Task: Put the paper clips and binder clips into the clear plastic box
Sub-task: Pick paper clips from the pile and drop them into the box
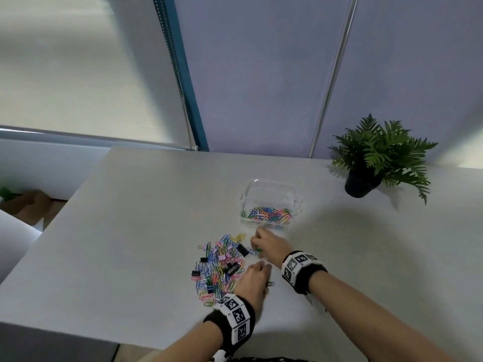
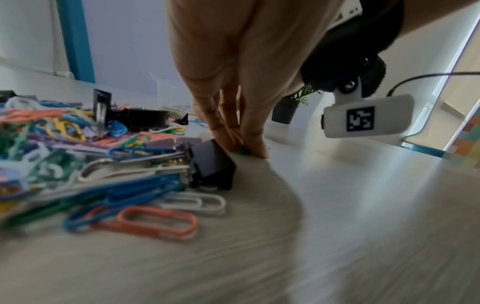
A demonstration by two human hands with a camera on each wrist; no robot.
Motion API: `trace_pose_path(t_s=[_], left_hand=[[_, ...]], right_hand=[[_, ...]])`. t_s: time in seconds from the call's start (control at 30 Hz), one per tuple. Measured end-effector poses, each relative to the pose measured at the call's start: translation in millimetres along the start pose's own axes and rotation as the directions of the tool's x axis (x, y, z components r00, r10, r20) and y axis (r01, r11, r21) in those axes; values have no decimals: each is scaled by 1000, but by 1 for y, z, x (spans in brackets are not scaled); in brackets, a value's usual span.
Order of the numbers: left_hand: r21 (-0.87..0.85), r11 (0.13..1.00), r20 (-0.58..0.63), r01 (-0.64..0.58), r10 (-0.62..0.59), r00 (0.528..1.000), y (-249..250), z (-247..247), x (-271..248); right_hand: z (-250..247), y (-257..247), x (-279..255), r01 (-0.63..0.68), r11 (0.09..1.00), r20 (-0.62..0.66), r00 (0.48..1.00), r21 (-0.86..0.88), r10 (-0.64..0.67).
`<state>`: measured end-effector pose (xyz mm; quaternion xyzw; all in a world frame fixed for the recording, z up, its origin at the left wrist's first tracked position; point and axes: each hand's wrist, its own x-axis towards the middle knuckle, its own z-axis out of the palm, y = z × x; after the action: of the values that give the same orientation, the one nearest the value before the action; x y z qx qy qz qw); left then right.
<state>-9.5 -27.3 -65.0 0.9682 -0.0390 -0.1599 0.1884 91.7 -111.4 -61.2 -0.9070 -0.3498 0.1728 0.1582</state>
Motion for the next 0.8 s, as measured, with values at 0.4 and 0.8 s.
trace_pose_path(t_s=[0.4, 0.8], left_hand=[[123, 965, 112, -233, 220, 969, -11, -8, -1], [-339, 940, -90, -22, -10, 996, -41, -92, 56]], right_hand=[[7, 21, -25, -7, 996, -107, 994, 93, 17], [7, 32, -35, -91, 939, -83, 989, 331, 125]])
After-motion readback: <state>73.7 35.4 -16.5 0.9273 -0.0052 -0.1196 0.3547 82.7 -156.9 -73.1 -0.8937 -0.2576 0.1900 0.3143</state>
